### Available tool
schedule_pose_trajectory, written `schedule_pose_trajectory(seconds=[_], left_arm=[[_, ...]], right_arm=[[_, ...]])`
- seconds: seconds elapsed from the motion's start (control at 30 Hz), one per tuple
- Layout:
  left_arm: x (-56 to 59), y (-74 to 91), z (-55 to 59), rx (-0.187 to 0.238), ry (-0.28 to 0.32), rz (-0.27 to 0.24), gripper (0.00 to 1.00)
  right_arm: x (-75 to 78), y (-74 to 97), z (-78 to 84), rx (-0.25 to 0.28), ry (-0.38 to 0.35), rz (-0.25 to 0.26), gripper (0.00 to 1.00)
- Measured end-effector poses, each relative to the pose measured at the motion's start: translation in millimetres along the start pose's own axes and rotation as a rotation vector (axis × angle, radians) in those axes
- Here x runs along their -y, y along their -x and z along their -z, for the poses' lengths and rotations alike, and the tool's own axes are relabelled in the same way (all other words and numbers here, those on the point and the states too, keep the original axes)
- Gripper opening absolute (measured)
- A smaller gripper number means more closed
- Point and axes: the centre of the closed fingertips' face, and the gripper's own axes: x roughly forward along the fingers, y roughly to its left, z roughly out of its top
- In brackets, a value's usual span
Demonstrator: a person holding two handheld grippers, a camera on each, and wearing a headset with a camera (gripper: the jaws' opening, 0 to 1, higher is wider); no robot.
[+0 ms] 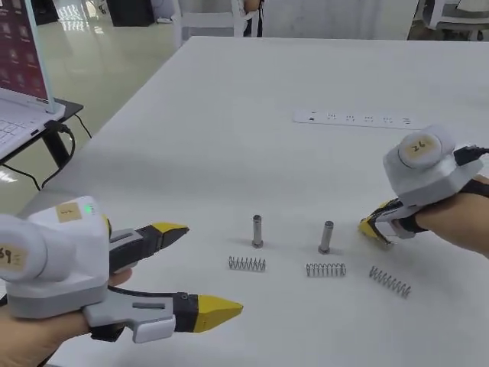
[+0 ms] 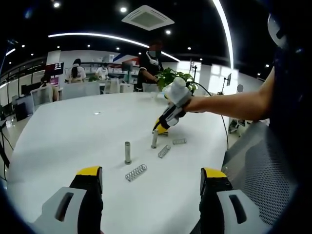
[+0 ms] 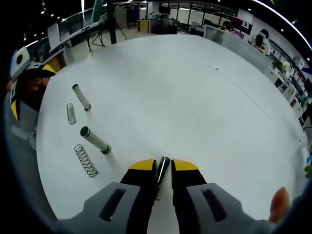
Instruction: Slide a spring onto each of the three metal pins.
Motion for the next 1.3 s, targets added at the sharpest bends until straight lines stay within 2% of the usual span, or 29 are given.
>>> schedule_pose_trajectory(seconds=[0.77,1.07,1.3], left_arm=[[0.2,0.1,1.1,-0.005,-0.007,0.001,0.79],[1.4,-1.0,1.6,-0.012,-0.010,0.006,0.79],[2.7,-0.8,0.7,-0.012,-0.014,0.008,0.79]], right_arm=[[-5.4,-1.1,2.2,-0.004,-0.023,0.007,0.05],[-3.7,10.4,-0.9,0.025,-0.065,-0.002,0.05],[-4.0,21.2,-2.1,0.038,-0.067,0.003,0.05]])
